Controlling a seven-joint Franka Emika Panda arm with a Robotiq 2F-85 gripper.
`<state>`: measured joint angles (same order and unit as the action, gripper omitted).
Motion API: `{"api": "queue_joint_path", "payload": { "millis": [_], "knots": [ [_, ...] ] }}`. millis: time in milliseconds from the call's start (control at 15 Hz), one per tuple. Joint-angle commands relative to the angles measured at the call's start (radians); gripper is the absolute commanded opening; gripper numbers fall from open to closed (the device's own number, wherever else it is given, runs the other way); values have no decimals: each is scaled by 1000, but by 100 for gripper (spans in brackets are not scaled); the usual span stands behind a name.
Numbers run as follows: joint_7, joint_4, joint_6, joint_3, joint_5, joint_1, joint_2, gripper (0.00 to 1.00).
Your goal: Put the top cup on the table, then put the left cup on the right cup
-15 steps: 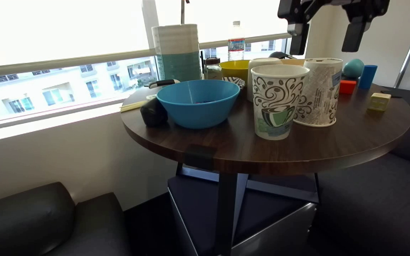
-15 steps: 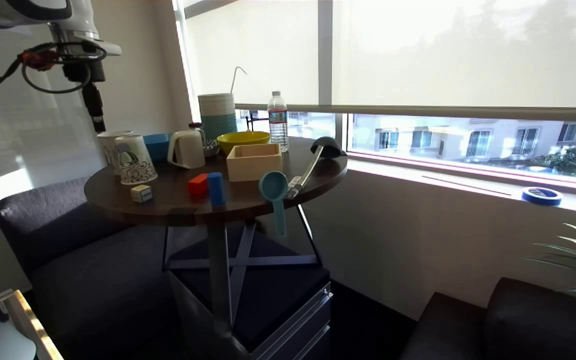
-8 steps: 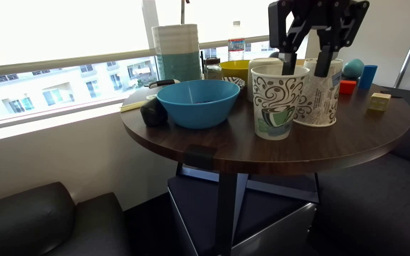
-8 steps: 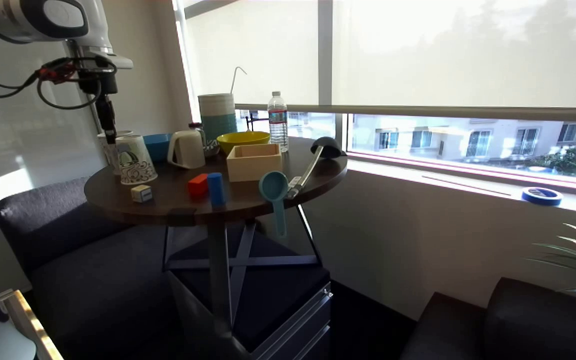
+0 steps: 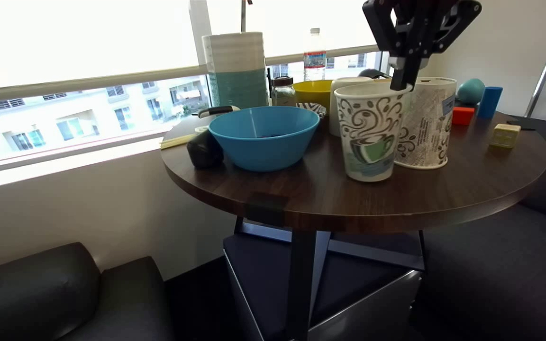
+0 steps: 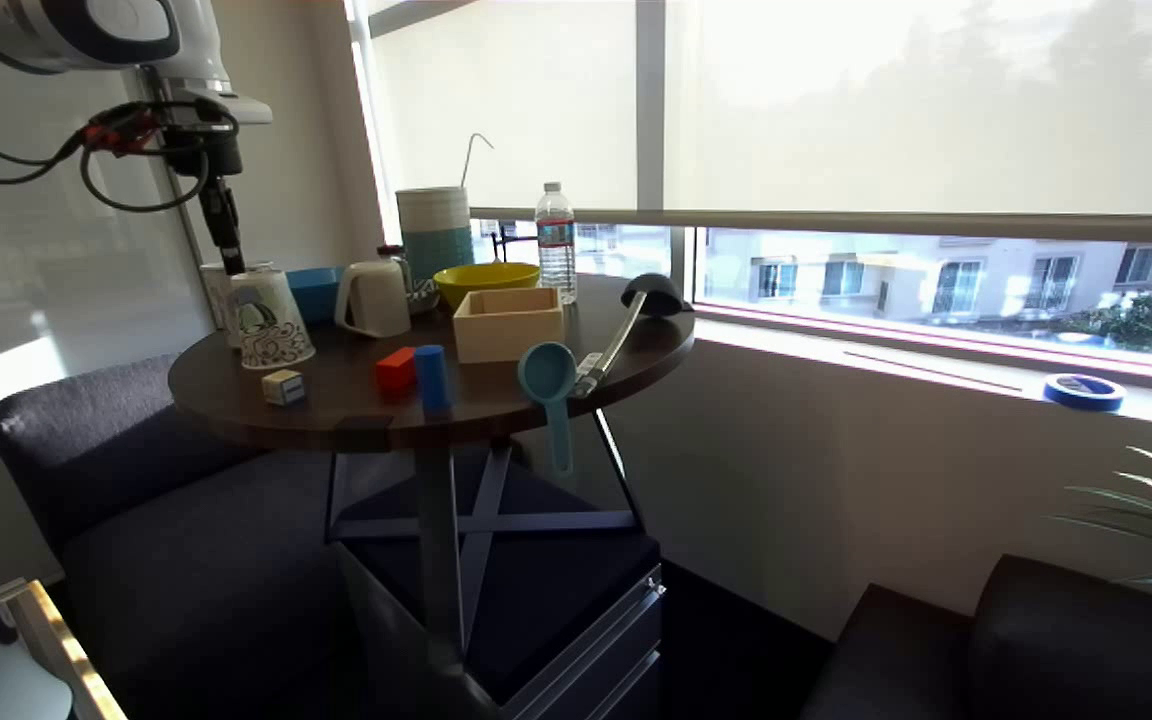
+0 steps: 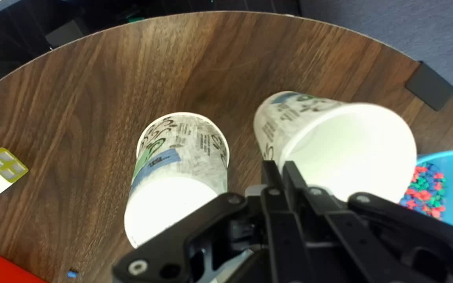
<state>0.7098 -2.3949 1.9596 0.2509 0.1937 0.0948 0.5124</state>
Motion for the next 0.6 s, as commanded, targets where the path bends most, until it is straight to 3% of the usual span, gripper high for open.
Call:
{"api": "queue_joint_path", "payload": {
  "millis": [0,533],
  "knots": [
    [-37,8,-30,-44,43,8,77,0],
    [-33,62,-98,-64,17,-35,213,1]
  ]
}}
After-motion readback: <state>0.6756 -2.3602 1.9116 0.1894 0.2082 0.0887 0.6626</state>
